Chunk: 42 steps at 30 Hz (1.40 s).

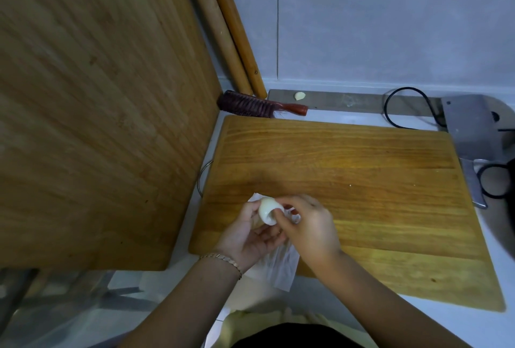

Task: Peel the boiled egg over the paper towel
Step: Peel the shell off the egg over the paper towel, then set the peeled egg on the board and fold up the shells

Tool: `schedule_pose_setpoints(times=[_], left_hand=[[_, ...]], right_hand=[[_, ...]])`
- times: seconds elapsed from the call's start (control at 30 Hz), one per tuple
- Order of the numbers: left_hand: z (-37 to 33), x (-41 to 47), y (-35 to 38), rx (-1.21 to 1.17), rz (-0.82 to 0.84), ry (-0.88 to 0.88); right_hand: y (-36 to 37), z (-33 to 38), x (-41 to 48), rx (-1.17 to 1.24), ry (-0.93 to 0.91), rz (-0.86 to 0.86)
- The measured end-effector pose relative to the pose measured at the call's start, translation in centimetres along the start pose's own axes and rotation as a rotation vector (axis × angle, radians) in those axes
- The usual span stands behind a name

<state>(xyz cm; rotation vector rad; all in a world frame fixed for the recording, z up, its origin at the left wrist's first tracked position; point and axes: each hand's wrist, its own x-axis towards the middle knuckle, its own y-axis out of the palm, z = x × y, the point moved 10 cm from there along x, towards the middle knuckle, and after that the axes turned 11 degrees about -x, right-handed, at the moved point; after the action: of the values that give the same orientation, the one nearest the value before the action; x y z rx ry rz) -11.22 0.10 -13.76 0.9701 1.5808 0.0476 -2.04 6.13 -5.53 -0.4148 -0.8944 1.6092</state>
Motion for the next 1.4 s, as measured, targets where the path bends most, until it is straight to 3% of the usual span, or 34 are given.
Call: schedule_pose_setpoints(times=[0.33, 0.47, 0.6, 0.9, 1.03, 1.13, 1.23, 1.4], left_hand=[[-0.7, 0.0, -0.8, -0.177, -0.070, 0.024], [-1.4, -0.2, -1.6, -0.196, -0.102, 0.046], [-1.7, -0.3, -2.4, -0.174, -0.136, 0.061], [-2.8, 0.2, -3.5, 0.193, -0.154, 0.223], [-3.8, -0.2, -2.2, 0.469, -0.136, 0.397], [-3.8, -0.6, -0.1, 0.689, -0.054, 0.543], [-3.4, -1.1, 2.1, 0.805, 0.069, 0.667], [-1.8, -1.1, 5.3, 1.059, 0.202, 0.805]], right_hand=[[-1.1, 0.4, 0.0, -0.117, -0.092, -0.062], [4.4, -3.2, -1.0, -0.370, 0.051, 0.400], [6.3, -3.9, -1.8, -0.386, 0.036, 0.540], [7.3, -3.5, -2.4, -0.319, -0.066, 0.675], [4.9, -4.6, -1.3, 0.215, 0.308, 0.533], [5.1, -5.0, -1.9, 0.523, 0.560, 0.596], [5.1, -4.5, -2.1, 0.512, 0.588, 0.647], [3.7, -5.6, -1.7, 0.353, 0.534, 0.551]])
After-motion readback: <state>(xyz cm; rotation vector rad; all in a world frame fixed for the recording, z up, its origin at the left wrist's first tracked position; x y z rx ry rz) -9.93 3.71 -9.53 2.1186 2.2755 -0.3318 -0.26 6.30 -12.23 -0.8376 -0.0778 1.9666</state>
